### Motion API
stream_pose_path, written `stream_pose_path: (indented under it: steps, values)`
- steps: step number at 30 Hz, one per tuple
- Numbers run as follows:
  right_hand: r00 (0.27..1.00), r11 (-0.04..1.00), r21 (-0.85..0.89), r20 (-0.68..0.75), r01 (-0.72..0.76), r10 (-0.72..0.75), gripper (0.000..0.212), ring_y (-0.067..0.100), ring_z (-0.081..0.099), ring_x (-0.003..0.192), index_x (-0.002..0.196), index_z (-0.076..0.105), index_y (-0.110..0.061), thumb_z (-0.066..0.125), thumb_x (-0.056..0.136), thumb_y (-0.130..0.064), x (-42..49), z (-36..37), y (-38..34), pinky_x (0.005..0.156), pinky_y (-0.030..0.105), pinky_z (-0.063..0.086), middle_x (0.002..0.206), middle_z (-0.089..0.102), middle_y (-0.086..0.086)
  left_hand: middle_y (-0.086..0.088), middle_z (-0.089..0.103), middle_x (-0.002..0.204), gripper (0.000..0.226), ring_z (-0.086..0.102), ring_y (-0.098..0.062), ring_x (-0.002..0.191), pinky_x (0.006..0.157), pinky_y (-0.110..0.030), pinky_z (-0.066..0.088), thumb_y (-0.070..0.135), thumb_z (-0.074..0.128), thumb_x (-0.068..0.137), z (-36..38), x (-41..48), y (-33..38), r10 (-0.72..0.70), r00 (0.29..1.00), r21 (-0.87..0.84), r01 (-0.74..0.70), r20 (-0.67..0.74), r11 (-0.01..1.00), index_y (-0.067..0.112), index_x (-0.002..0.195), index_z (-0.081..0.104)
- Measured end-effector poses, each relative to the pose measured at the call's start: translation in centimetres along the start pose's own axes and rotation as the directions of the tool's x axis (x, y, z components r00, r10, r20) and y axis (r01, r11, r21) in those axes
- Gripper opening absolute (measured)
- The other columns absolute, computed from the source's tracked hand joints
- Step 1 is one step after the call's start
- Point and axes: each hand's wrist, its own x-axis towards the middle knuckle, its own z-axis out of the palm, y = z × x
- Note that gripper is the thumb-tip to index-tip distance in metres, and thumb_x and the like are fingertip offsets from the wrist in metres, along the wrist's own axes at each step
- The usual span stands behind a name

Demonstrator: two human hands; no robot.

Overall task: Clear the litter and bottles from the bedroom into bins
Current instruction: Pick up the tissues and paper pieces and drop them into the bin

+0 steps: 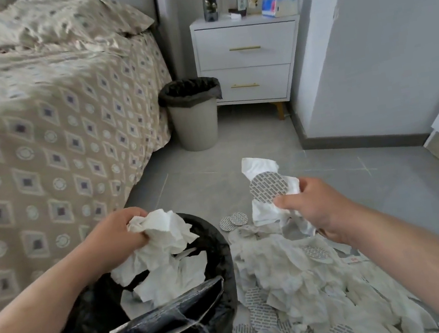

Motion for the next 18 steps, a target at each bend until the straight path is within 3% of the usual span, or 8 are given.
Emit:
stream_pose_path:
  steps: [3,6,8,11,14,18]
  values:
    - [0.999,1.0,0.015,0.031,0.02,-0.021,0.013,0.016,0.068,0.063,0.084,0.068,-0.015,0.066,0.085,-0.003,-0.1,2.0,-1.0,0.059,0.028,0.055,0.08,0.073,0.005,-0.006,0.068,0.082,0.022,0.061,-0.018,0.076,0.064,-0.03,0.043,0.0,0.064,0.075,-0.7,-0.2,-1.0,-0.009,1.0,0.03,0.008,0.012,1.0,0.021,0.083,0.066]
    - [0.997,0.999,0.019,0.065,0.043,-0.044,0.013,0.02,0.069,0.068,0.083,0.069,-0.014,0.066,0.085,-0.002,0.0,3.5,-2.0,0.068,0.035,0.057,0.082,0.074,0.008,0.002,0.066,0.09,0.024,0.061,-0.013,0.083,0.066,-0.026,0.046,0.007,0.065,0.074,0.0,-0.2,-2.1,-0.004,0.996,0.168,-0.011,0.091,0.986,0.027,0.086,0.062]
    - [0.995,0.998,0.035,0.08,0.057,-0.06,0.013,0.02,0.07,0.069,0.083,0.07,-0.014,0.066,0.085,-0.002,0.0,4.3,-2.4,0.068,0.035,0.057,0.082,0.075,0.007,0.008,0.062,0.103,0.03,0.059,-0.011,0.095,0.065,-0.015,0.041,0.011,0.065,0.077,0.9,-0.2,-2.6,-0.006,0.992,0.242,-0.025,0.124,0.97,0.031,0.098,0.058]
    - [0.992,0.997,0.045,0.104,0.06,-0.064,0.012,0.019,0.07,0.068,0.085,0.071,-0.013,0.066,0.085,-0.002,0.0,5.2,-2.8,0.068,0.035,0.058,0.081,0.075,0.006,0.008,0.049,0.134,0.06,0.047,-0.011,0.123,0.084,-0.017,0.036,0.028,0.07,0.077,2.0,0.0,-3.4,-0.014,0.982,0.28,-0.04,0.19,0.959,0.028,0.132,0.046]
    - [0.991,0.997,0.053,0.114,0.058,-0.064,0.011,0.018,0.07,0.065,0.086,0.071,-0.012,0.067,0.085,-0.003,0.1,5.6,-2.8,0.067,0.035,0.058,0.08,0.075,0.005,0.012,0.036,0.147,0.083,0.038,-0.007,0.132,0.098,-0.018,0.032,0.043,0.072,0.076,2.2,-0.3,-3.6,-0.02,0.957,0.238,-0.051,0.289,0.97,0.028,0.146,0.029]
    - [0.991,0.997,0.06,0.117,0.053,-0.06,0.01,0.016,0.069,0.062,0.086,0.07,-0.012,0.067,0.085,-0.002,0.1,5.6,-2.6,0.06,0.032,0.058,0.074,0.074,0.002,0.017,0.04,0.142,0.048,0.034,0.0,0.129,0.104,-0.02,0.023,0.045,0.045,0.096,0.7,0.0,-4.0,0.082,0.985,0.105,-0.099,0.15,0.99,0.031,0.142,0.041]
